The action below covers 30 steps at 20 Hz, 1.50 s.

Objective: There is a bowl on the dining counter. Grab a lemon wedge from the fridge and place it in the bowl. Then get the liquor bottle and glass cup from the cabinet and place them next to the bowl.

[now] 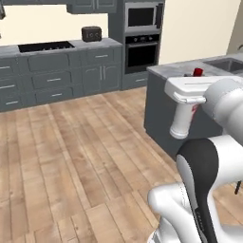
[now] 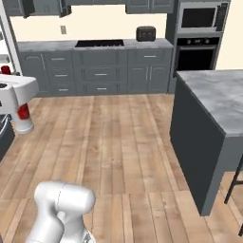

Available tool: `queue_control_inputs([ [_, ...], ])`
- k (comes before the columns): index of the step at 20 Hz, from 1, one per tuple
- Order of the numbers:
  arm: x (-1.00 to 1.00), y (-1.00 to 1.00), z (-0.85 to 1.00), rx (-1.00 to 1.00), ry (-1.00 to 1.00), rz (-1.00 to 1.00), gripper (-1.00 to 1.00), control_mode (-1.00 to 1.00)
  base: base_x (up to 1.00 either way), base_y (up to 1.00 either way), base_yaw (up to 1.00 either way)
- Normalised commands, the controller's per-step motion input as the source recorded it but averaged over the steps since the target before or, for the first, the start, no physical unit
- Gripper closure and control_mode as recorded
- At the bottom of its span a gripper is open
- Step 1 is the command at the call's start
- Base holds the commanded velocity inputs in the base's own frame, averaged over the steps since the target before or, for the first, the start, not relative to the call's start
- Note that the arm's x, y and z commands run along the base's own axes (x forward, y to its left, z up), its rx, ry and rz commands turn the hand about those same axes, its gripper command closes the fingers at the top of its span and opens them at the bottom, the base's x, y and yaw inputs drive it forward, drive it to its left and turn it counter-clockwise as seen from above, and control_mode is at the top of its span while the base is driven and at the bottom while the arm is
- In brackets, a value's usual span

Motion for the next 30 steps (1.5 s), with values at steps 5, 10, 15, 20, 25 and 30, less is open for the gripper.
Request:
queue_control_inputs([
  [5, 0.00, 0.00, 0.00, 0.00, 0.00, 0.00, 1.00, 1.00, -0.03, -1.00, 0.00],
  [10, 0.00, 0.00, 0.00, 0.00, 0.00, 0.00, 1.00, 1.00, 0.00, -1.00, 0.00],
  [15, 0.00, 0.00, 0.00, 0.00, 0.00, 0.00, 1.00, 1.00, 0.08, -1.00, 0.00],
  [20, 0.00, 0.00, 0.00, 0.00, 0.00, 0.00, 1.00, 1.00, 0.07, -1.00, 0.00],
  [25, 0.00, 0.00, 0.00, 0.00, 0.00, 0.00, 1.00, 1.00, 0.00, -1.00, 0.00],
  [30, 0.00, 0.00, 0.00, 0.00, 0.00, 0.00, 1.00, 1.00, 0.00, -1.00, 0.00],
])
